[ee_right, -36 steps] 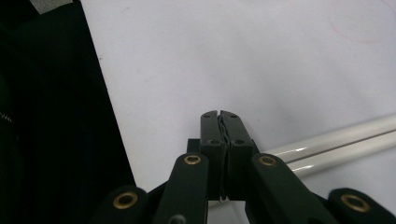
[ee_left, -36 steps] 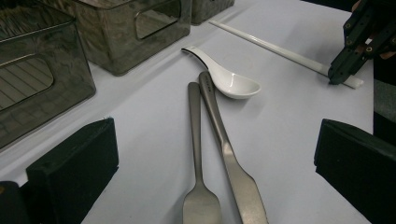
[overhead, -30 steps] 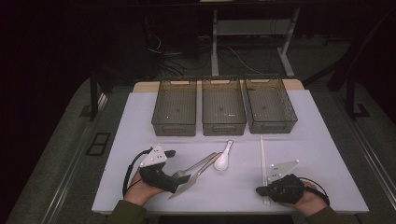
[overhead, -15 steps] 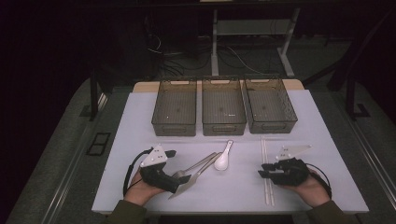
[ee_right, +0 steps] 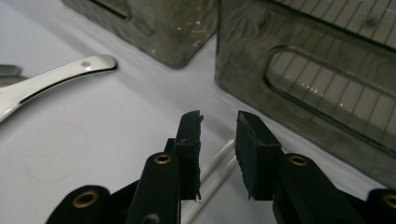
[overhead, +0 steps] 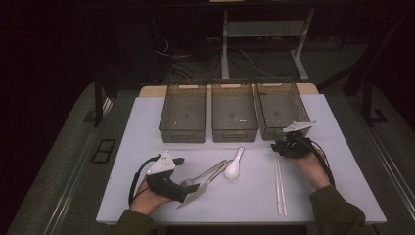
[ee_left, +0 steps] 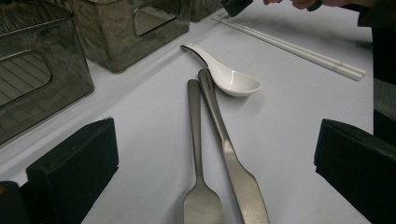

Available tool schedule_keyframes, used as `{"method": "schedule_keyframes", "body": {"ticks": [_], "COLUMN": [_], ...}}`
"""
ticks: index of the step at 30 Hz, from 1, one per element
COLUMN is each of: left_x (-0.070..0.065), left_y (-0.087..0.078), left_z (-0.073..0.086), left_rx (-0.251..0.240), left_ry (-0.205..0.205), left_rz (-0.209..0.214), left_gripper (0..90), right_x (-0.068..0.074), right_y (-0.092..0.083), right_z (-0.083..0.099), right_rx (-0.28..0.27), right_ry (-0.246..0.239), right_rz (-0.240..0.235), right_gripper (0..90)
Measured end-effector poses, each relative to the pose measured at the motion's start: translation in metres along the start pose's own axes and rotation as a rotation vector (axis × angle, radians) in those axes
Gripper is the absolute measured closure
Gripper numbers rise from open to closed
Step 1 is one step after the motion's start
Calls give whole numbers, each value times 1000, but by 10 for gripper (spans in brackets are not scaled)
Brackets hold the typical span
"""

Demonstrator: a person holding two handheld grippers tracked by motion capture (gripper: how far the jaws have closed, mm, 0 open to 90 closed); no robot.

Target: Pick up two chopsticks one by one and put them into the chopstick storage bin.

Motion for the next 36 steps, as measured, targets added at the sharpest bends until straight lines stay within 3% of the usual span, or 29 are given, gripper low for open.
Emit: {"method": "schedule_keyframes", "body": {"ticks": [10,19,33,36], "left_x": [0,0,0,0], "left_y": [0,0,0,0], "left_z": [0,0,0,0], "left_rx": [-1,0,0,-1], "left_ry": [-1,-1,1,1], "left_rz": [0,0,0,-1], "left_gripper": [0,0,0,0], "right_x": [-6,-11,-9,-5], "right_y": [19,21,25,26], "right_z": [-6,-5,-3,-4], "right_rx": [30,37,44,45], "right_ry": [18,26,44,30], "right_rz": [19,46,28,24], "right_gripper": [740,751,797,797]}}
Point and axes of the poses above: each handheld gripper's, and its own axes: y roughly forward along the jaws, z roughly out of its underside, x roughly to its left, the point moved 8 cm from there along y, roughly forward along the jaws, and after that the axes turned 1 degree about z, right-handed, at the moved point
